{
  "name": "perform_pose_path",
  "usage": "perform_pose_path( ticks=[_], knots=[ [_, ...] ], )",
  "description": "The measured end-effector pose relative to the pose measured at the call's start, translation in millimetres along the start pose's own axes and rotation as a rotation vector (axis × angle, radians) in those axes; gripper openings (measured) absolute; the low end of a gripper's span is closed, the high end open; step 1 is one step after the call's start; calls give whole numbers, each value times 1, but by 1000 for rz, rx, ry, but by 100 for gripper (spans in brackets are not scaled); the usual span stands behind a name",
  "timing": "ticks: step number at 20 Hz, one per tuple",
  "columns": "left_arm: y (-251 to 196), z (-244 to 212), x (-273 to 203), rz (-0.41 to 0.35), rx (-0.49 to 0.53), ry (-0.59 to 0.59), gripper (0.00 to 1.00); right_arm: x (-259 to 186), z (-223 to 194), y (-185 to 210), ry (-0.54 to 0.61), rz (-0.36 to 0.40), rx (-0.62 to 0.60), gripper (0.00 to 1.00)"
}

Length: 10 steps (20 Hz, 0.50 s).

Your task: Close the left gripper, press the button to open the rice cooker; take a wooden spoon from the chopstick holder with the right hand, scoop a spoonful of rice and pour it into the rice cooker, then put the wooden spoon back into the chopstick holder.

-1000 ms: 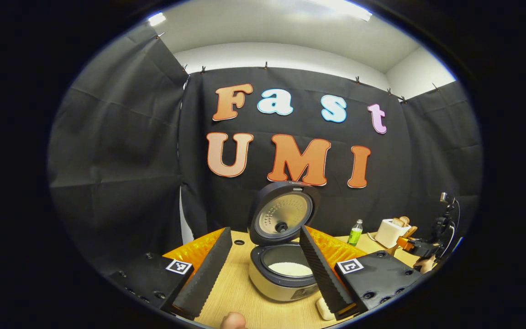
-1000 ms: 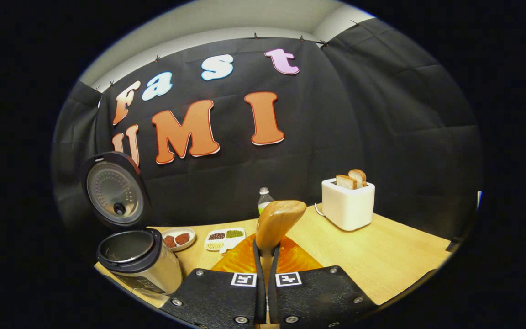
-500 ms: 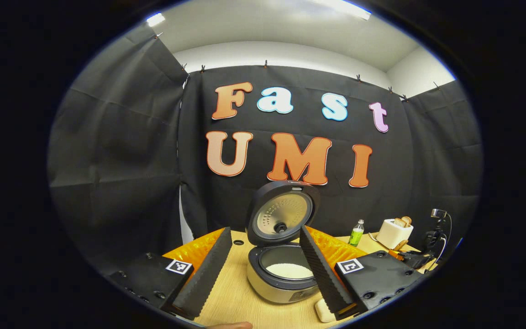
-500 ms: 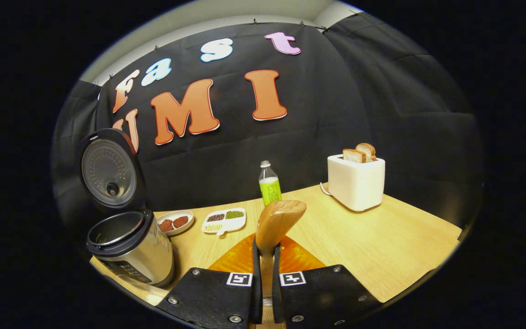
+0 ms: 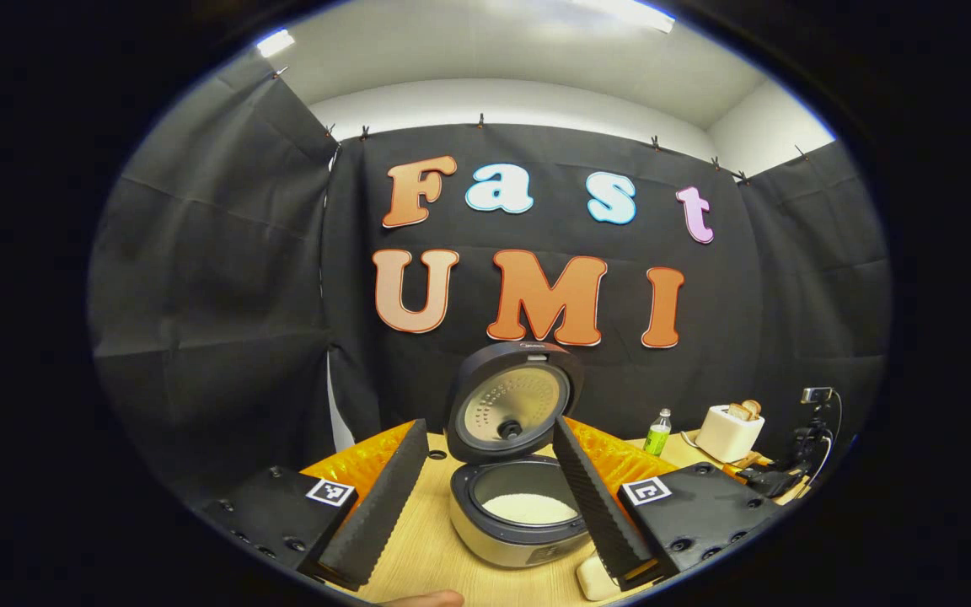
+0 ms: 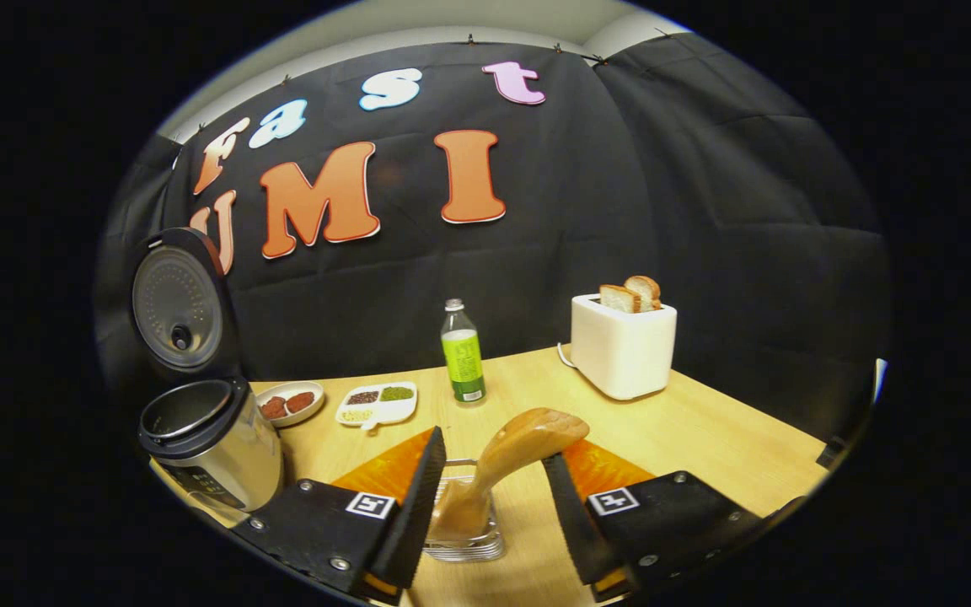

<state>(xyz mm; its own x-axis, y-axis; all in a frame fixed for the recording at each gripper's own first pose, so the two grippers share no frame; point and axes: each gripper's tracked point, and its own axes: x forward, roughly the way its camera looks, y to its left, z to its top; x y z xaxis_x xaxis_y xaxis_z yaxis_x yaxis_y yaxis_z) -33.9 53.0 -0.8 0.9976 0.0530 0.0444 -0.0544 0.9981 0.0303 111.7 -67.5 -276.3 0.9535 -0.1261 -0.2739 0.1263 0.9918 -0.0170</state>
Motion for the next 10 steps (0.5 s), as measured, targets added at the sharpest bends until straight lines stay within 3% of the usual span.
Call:
perform_pose_path(
  ticks=[2, 4, 10],
  knots=[
    [-6, 3, 5, 2, 8, -1, 97, -3, 5, -16, -3, -35, -3, 84],
    [-14, 10, 11, 2, 19, -12, 99, -9, 18, -28, -27, -52, -1, 92],
    [-26, 30, 67, 29, 33, 7, 97, -34, 52, -42, -67, -52, -12, 93]
  ],
)
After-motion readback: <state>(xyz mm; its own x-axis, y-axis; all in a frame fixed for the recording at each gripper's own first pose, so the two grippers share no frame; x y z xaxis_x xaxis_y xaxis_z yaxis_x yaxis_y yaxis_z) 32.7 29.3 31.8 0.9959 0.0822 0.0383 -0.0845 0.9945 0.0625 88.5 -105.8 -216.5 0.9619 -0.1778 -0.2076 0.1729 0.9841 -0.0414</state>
